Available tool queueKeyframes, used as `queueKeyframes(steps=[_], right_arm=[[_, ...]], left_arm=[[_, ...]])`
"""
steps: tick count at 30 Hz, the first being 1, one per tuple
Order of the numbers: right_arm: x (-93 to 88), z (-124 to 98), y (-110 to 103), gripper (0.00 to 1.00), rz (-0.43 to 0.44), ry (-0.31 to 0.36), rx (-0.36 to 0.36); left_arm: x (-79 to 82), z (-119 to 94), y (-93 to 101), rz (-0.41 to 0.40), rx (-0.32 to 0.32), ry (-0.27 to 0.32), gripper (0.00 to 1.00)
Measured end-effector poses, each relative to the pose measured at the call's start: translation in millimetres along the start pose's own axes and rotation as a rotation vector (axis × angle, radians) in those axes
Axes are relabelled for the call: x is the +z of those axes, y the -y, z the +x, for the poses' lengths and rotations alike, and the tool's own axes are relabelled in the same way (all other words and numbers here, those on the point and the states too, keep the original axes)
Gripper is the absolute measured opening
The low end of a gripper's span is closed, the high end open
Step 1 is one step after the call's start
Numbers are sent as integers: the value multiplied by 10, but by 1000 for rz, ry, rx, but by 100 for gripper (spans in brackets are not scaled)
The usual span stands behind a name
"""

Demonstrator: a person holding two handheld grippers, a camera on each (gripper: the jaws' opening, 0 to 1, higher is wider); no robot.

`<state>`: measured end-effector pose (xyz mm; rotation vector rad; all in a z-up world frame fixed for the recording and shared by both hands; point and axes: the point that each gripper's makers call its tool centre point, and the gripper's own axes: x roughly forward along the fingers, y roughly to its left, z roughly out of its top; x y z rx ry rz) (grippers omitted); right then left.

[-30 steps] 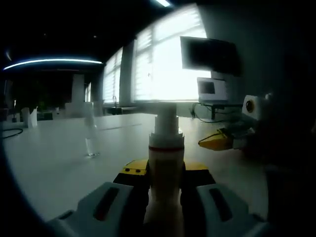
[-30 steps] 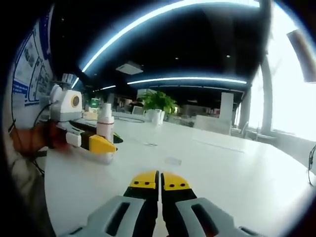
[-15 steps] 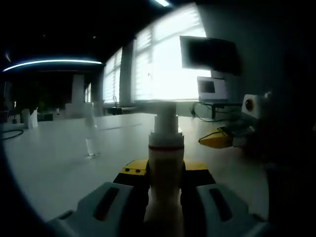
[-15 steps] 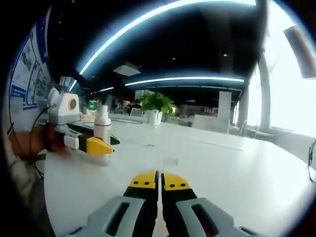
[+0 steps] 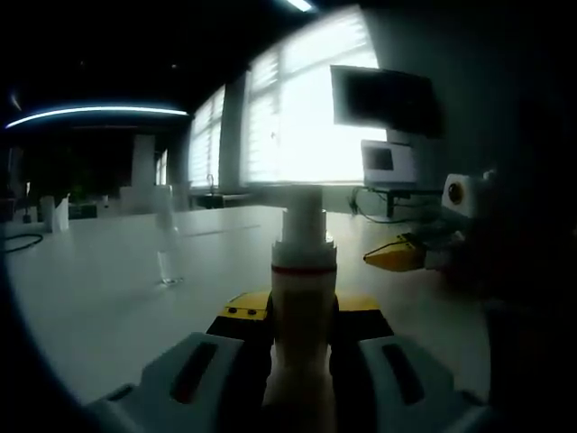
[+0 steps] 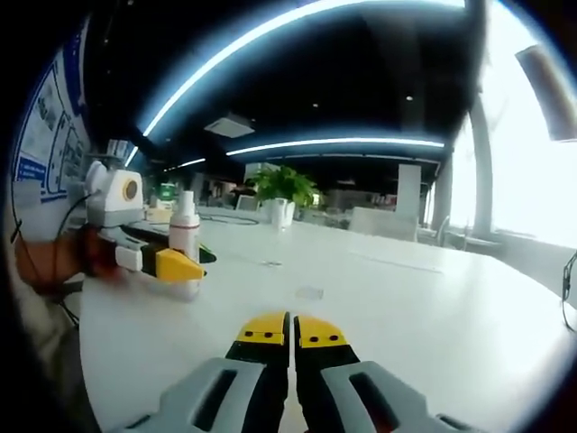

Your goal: Clamp pump bottle remove cover press pump head put on cover

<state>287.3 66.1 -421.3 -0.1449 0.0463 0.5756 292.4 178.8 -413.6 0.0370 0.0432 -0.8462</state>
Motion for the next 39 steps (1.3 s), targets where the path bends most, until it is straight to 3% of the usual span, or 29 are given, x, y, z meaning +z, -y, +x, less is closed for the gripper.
queueKeyframes(steps=[6, 20, 39], right_arm=[[59, -21, 2, 0, 38, 35, 14], [34, -11, -22, 0, -41, 21, 5], [9, -19, 18, 0, -47, 7, -13]], left_arm=[[-2, 0, 5, 4, -2, 0, 14], [-5, 4, 15, 9, -3, -2, 14], [-9, 2, 15, -1, -8, -3, 14]])
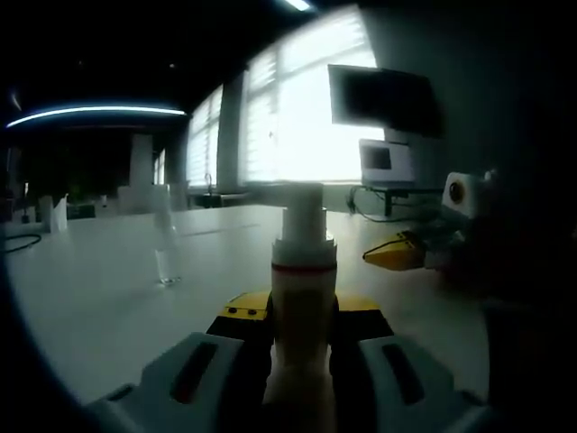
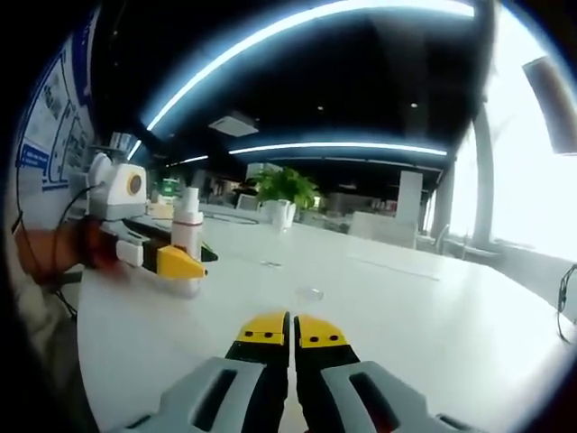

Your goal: Clamp pump bottle remove cover press pump head put on cover

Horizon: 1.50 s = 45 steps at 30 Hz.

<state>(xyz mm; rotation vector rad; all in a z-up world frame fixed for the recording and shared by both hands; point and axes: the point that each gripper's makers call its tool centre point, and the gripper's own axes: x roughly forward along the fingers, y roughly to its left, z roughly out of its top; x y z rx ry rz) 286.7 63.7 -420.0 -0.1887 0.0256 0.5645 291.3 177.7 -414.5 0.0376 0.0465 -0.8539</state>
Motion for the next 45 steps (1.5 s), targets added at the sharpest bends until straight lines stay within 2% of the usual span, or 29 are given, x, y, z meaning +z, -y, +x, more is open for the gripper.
queueKeyframes(steps=[16, 29, 39, 41, 45], right_arm=[[1, -3, -13, 0, -3, -1, 1], [-18, 17, 28, 0, -19, -28, -38], [122, 0, 32, 0, -52, -2, -72], [147, -4, 37, 0, -75, -11, -76], [195, -1, 27, 0, -61, -23, -61]], left_arm=[[-4, -2, -3, 3, 3, 0, 14], [-2, -3, 5, 6, 0, -1, 14], [-9, -5, -2, 7, 1, -2, 14], [-13, -5, -2, 11, 0, -3, 14], [-17, -5, -3, 12, 0, -4, 14]])
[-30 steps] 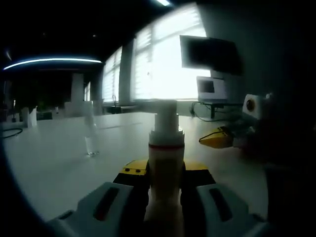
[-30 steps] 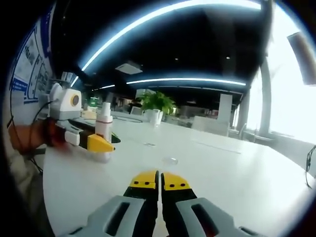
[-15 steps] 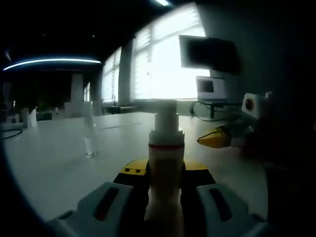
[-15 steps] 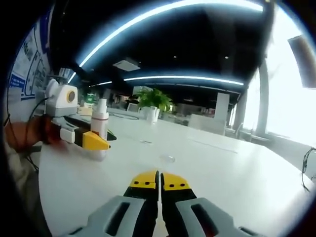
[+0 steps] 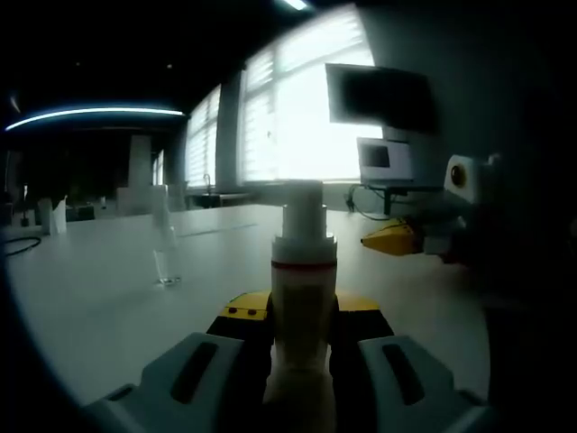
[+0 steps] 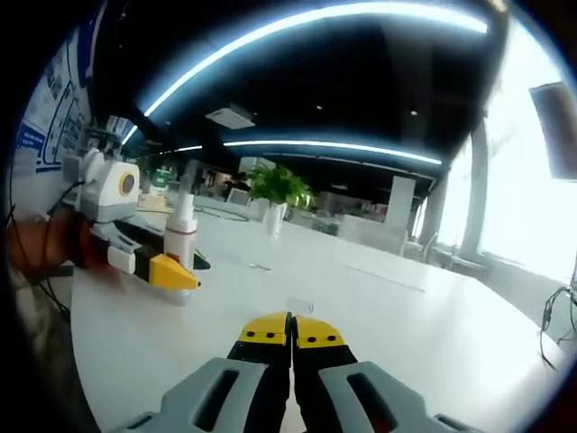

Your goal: Clamp pump bottle remove cover press pump head put on cover

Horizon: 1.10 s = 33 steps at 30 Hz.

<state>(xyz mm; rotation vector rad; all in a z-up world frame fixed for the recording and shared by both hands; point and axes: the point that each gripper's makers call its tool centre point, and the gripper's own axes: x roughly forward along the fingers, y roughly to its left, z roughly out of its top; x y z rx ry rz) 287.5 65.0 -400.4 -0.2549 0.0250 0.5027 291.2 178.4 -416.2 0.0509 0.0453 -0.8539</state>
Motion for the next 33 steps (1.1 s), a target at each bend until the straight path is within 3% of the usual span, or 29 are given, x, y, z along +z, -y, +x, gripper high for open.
queueKeyframes(steps=[12, 20, 25, 33], right_arm=[[256, -19, -98, 0, -50, -29, 47], [459, -11, -96, 0, -4, -29, 73], [631, -1, -50, 0, 10, -28, 51], [752, 16, -162, 0, -48, -45, 99]], left_arm=[[1, 5, 21, 6, -2, -2, 14], [0, 1, 30, 4, -5, -3, 14], [-2, -2, 30, 0, -9, -4, 14], [2, -1, 43, -2, -12, -4, 14]])
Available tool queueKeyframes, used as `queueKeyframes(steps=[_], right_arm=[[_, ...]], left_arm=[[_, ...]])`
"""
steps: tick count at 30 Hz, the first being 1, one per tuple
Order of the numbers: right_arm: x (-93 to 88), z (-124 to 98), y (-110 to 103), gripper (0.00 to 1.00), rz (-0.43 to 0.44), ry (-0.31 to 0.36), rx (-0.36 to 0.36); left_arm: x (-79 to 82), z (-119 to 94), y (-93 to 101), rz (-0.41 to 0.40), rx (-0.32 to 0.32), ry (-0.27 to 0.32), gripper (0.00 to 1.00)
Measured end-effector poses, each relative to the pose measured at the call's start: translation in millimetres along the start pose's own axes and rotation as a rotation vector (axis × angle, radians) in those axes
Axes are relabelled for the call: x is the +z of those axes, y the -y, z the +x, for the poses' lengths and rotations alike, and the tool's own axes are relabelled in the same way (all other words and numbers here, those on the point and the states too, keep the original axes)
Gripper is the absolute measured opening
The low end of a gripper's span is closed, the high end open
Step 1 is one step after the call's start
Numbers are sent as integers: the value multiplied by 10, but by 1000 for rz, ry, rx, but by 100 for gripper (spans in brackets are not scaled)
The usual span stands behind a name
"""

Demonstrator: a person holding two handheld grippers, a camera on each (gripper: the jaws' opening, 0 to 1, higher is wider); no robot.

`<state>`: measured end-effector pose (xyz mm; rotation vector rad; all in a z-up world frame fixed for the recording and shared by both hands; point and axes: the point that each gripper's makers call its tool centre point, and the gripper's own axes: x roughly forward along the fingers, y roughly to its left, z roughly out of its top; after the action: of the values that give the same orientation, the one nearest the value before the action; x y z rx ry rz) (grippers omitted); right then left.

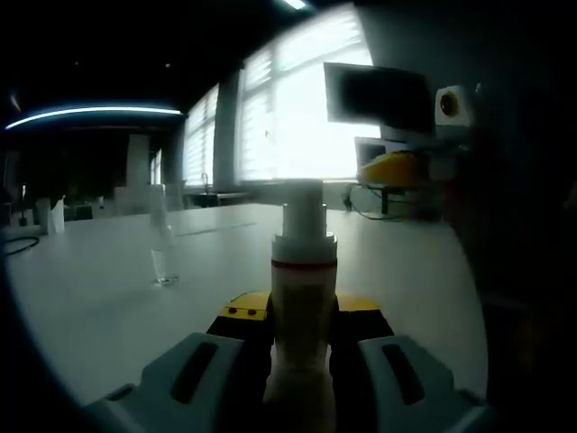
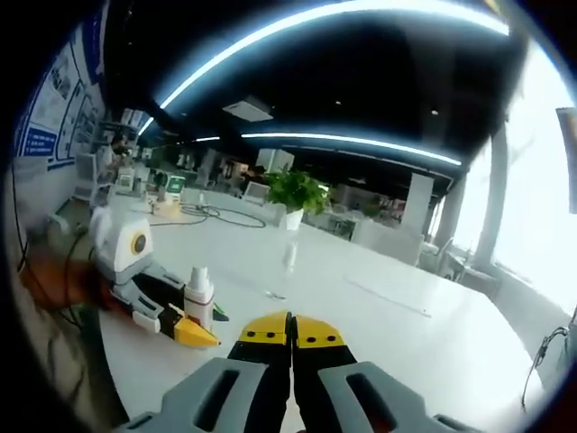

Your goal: Clamp pump bottle remove cover press pump head put on cover

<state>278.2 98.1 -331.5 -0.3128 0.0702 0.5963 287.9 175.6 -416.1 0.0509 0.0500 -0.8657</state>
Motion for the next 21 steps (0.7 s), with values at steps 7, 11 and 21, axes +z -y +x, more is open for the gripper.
queueKeyframes(steps=[7, 11, 21], right_arm=[[123, 16, -91, 0, -35, 9, 35], [156, 40, -105, 0, -77, -6, 45], [291, 71, -128, 0, -185, -45, 98]], left_arm=[[2, 1, 1, 3, -2, 0, 14], [2, -1, 2, 5, -1, 0, 14], [2, 0, 13, 1, -5, 0, 14]])
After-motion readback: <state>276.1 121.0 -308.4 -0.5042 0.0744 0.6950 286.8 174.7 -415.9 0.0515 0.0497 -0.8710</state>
